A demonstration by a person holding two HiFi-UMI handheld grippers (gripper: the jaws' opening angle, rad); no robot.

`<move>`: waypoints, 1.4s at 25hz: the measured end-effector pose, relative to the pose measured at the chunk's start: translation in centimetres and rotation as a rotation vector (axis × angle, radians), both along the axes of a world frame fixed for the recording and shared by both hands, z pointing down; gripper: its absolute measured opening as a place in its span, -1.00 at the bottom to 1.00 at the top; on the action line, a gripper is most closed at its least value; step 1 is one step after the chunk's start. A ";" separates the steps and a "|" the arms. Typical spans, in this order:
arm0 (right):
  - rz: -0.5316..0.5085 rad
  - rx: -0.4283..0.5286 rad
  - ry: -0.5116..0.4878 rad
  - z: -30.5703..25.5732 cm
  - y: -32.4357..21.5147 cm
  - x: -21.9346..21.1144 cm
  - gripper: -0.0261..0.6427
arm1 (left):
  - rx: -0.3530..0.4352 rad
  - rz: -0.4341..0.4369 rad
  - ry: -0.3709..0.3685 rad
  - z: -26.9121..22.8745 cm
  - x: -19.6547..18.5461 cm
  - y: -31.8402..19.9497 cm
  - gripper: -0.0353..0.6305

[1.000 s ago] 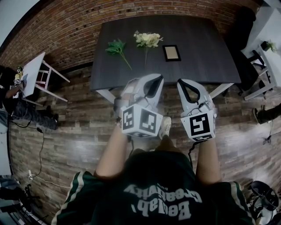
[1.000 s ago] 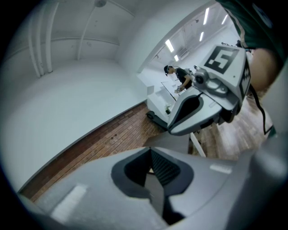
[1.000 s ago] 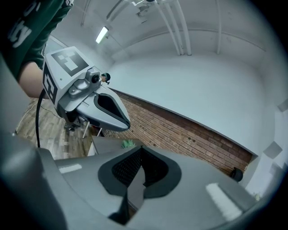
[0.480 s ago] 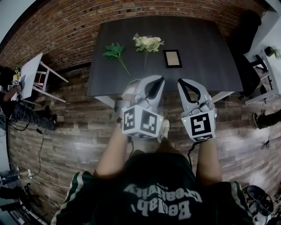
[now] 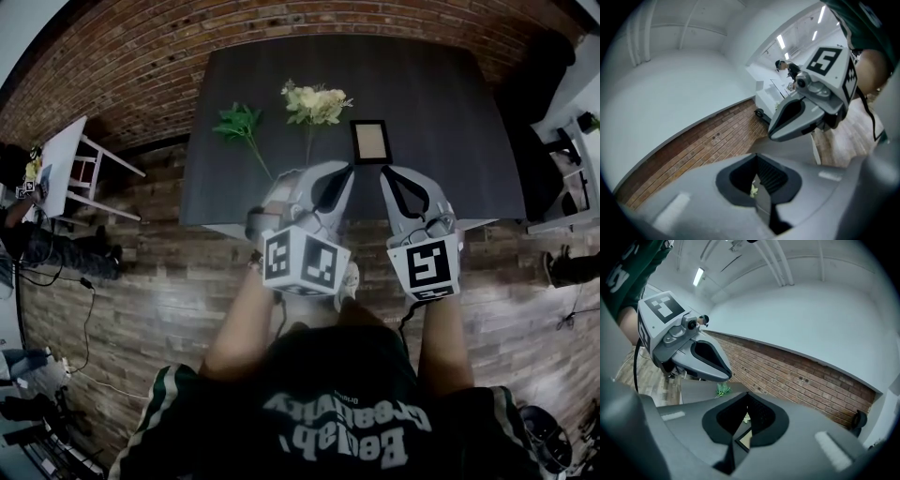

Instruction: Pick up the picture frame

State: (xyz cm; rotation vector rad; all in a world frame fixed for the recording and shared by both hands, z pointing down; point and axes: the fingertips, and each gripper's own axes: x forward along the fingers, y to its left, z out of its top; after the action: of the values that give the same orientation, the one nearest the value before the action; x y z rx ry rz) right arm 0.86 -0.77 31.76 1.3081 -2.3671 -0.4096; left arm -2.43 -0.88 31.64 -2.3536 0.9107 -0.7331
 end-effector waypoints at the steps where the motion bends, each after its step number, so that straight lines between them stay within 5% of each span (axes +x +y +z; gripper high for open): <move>1: -0.002 -0.007 0.000 0.2 -1.0 0.2 -0.90 | -0.003 -0.002 0.001 0.1 0.3 -0.9 -0.88; 19: -0.045 -0.101 -0.045 3.9 -14.5 4.6 -0.90 | -0.062 -0.062 -0.024 3.2 4.6 -14.0 -0.88; 35: -0.069 -0.123 -0.060 4.7 -16.3 6.2 -0.90 | -0.095 -0.082 -0.041 4.3 6.5 -16.0 -0.88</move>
State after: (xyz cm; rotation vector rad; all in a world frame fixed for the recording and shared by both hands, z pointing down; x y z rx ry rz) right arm 7.01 -17.08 36.50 1.2017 -2.4510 -0.2438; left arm 4.03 -16.88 35.98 -2.3855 0.9794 -0.8710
